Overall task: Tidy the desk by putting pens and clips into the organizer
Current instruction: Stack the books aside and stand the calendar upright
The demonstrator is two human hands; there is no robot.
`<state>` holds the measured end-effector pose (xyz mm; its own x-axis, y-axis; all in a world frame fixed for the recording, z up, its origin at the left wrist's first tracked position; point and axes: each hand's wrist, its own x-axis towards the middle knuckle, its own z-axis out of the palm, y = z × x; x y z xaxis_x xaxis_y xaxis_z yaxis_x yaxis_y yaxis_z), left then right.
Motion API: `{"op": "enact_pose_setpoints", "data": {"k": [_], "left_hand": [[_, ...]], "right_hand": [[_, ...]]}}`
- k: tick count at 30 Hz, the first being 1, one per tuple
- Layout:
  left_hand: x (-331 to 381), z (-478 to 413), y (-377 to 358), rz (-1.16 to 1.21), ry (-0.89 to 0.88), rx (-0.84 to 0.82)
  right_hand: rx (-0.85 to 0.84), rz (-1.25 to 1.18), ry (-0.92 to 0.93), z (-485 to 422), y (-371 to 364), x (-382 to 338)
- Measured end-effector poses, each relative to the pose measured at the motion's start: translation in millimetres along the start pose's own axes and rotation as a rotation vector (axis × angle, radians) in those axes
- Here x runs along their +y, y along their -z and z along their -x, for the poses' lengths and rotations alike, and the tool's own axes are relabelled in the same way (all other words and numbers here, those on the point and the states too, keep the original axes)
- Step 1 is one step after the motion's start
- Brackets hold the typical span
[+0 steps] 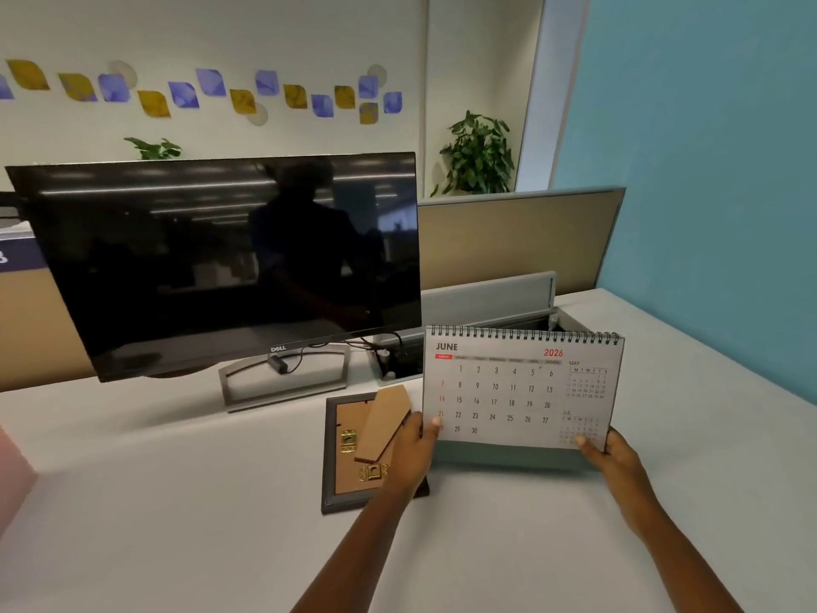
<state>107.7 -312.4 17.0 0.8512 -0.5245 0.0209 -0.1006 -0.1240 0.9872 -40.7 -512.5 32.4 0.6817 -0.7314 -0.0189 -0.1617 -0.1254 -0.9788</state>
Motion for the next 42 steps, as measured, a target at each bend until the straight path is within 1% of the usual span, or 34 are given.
{"op": "enact_pose_setpoints", "data": {"k": [5,11,15,19,21,23,25,26,28,30,31,33,35,36,38,40,42], "left_hand": [[-7.3,-19.5,-16.0,0.040,0.058,-0.018],[-7.6,-21.8,-26.5,0.008,0.041,-0.030],[-10.9,-14.1,-32.4,-0.060,0.014,0.009],[-9.1,-8.6,-35.6,-0.072,0.001,0.062],[-6.5,-2.4,-36.5,-0.080,-0.009,0.103],[-6.9,9.6,-33.4,-0.113,-0.013,0.174],[-17.2,29.7,-25.3,-0.202,-0.106,0.231],[-23.7,41.9,-19.6,-0.262,-0.163,0.246],[-37.9,65.2,-3.1,-0.405,-0.233,0.300],[-49.9,79.1,17.1,-0.496,-0.266,0.445],[-53.8,83.2,27.1,-0.527,-0.243,0.514],[-59.1,86.7,44.8,-0.547,-0.129,0.592],[-60.3,87.0,57.0,-0.539,0.039,0.596],[-59.3,87.5,61.1,-0.538,0.091,0.578],[-58.8,89.0,66.3,-0.530,0.109,0.550],[-57.8,90.5,69.1,-0.508,0.124,0.526],[-56.6,91.6,70.2,-0.515,0.140,0.485]], "right_hand": [[0.027,0.013,-0.007,-24.9,7.3,12.1],[0.068,-0.008,-0.018,-34.1,12.2,25.8],[0.080,-0.011,-0.008,-32.2,9.8,30.3],[0.127,0.017,0.040,-28.6,9.4,35.2],[0.188,-0.030,0.072,-20.0,8.6,40.2],[0.321,-0.083,0.101,-4.1,3.5,42.2],[0.457,-0.105,0.130,15.3,-5.2,44.2],[0.480,-0.102,0.146,26.2,-11.5,44.7],[0.445,-0.058,0.197,46.7,-27.5,46.7],[0.355,0.016,0.239,63.3,-45.5,50.4],[0.305,0.048,0.248,70.9,-56.9,52.7],[0.222,0.116,0.275,83.4,-84.0,54.6],[0.142,0.202,0.332,93.2,-111.5,49.1],[0.097,0.242,0.341,96.6,-123.6,46.5],[0.007,0.320,0.305,100.4,-146.0,40.4],[-0.041,0.405,0.234,101.5,-164.0,31.8],[-0.066,0.498,0.207,102.6,-177.5,26.4]]}}
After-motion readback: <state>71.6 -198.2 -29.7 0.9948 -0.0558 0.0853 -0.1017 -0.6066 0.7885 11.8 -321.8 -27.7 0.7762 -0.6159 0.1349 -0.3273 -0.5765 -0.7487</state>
